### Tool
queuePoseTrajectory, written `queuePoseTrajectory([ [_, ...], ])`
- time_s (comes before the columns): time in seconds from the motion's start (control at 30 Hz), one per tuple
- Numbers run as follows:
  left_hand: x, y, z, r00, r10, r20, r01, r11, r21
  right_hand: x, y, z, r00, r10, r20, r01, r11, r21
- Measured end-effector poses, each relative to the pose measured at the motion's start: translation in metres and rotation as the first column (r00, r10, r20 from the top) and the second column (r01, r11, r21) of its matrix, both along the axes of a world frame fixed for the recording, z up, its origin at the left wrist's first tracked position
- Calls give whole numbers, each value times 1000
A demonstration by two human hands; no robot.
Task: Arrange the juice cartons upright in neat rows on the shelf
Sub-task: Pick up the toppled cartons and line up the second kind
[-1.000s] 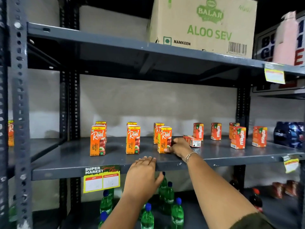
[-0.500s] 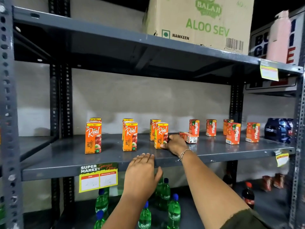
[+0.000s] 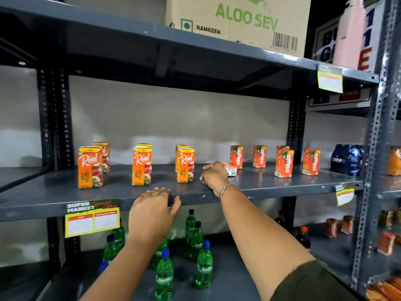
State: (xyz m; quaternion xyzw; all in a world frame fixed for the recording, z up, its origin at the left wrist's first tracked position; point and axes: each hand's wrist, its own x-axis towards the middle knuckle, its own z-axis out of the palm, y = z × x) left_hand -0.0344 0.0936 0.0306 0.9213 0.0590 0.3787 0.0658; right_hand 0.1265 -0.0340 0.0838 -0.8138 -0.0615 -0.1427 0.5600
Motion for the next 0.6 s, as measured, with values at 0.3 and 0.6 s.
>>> queuePoseTrajectory([
  [0.3, 0, -7, -4, 991, 121, 58, -113, 986, -122, 31, -94, -5, 971, -240, -6, 239, 970, -43],
  [0.6, 81, -110, 14, 991, 23, 131, -27, 999, 32, 91, -101, 8, 993, 53, -107, -43, 995, 89],
])
